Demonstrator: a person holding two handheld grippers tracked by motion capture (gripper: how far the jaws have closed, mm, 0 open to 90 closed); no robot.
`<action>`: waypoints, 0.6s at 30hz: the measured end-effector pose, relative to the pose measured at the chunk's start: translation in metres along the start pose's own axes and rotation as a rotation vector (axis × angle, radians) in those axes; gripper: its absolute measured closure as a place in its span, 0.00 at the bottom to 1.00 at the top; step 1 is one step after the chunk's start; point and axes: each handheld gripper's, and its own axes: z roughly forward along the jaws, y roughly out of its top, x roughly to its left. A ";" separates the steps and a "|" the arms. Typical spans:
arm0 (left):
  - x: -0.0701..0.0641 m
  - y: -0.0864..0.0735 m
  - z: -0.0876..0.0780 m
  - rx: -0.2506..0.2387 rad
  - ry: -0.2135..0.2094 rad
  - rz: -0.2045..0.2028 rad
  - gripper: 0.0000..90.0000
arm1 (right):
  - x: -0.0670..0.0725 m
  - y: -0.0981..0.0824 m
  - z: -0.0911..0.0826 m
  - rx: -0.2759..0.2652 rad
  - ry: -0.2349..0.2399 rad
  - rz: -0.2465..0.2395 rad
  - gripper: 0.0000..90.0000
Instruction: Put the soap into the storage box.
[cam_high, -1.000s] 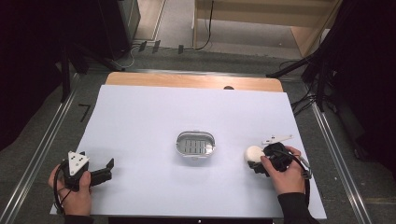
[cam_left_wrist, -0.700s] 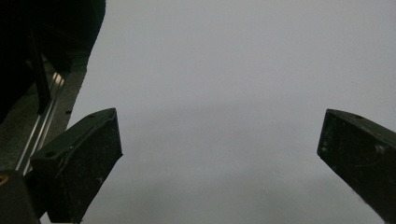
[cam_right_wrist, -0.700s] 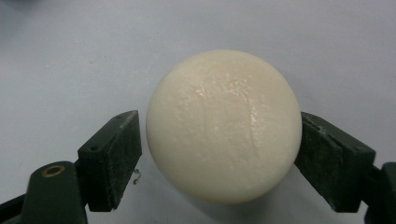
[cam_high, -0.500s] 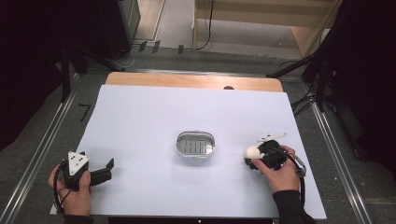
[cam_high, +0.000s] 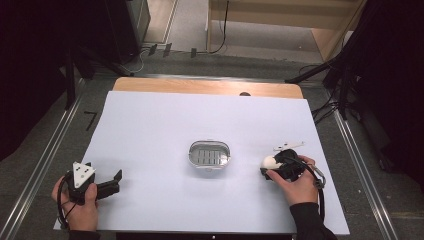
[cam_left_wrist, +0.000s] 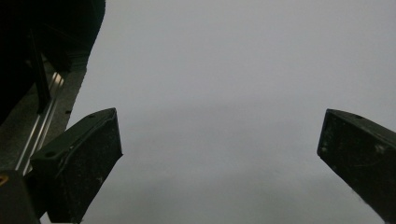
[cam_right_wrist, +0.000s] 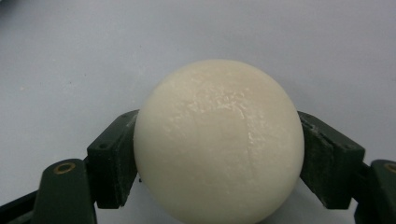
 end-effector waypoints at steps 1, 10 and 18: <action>0.000 0.000 0.000 -0.002 0.001 -0.001 0.00 | 0.000 0.000 0.000 -0.004 0.002 -0.001 0.25; 0.000 0.000 0.000 0.001 0.001 0.003 0.00 | 0.001 0.002 0.001 -0.003 -0.003 0.007 0.28; 0.000 0.000 0.000 0.003 0.001 0.003 0.00 | 0.001 0.003 -0.005 -0.016 0.011 0.010 0.28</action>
